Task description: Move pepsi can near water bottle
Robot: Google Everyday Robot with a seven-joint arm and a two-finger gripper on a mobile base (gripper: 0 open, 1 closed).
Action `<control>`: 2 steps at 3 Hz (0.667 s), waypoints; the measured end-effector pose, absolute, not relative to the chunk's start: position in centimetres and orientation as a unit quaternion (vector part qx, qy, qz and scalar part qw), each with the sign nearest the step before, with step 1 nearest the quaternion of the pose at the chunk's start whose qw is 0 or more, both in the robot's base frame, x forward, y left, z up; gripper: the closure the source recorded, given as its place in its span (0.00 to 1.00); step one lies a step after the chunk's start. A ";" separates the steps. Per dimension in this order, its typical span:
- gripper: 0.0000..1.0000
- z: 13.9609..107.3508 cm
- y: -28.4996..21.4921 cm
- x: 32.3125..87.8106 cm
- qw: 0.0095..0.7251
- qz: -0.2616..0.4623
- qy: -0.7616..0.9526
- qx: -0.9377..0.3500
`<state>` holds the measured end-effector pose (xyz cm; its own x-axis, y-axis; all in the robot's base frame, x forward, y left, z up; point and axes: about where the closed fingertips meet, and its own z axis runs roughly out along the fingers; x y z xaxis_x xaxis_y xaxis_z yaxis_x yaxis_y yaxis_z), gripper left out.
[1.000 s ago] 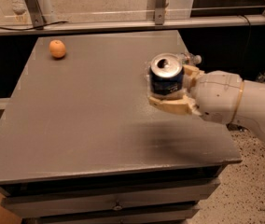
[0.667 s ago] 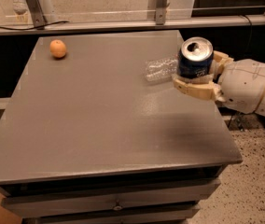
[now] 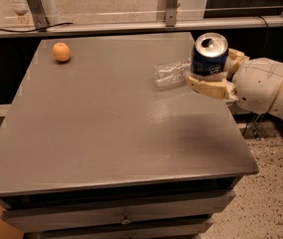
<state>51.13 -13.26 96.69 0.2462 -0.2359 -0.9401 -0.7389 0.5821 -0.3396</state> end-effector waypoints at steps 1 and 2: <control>1.00 97.6 -15.2 55.1 0.698 0.181 0.585 -0.372; 1.00 97.2 -17.5 58.3 0.712 0.172 0.596 -0.328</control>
Offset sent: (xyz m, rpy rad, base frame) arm 0.1084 -0.0792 -0.0047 0.1953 0.0016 -0.2563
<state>58.25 -17.54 97.15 0.2297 -0.1475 -0.9620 -0.6361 0.7253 -0.2631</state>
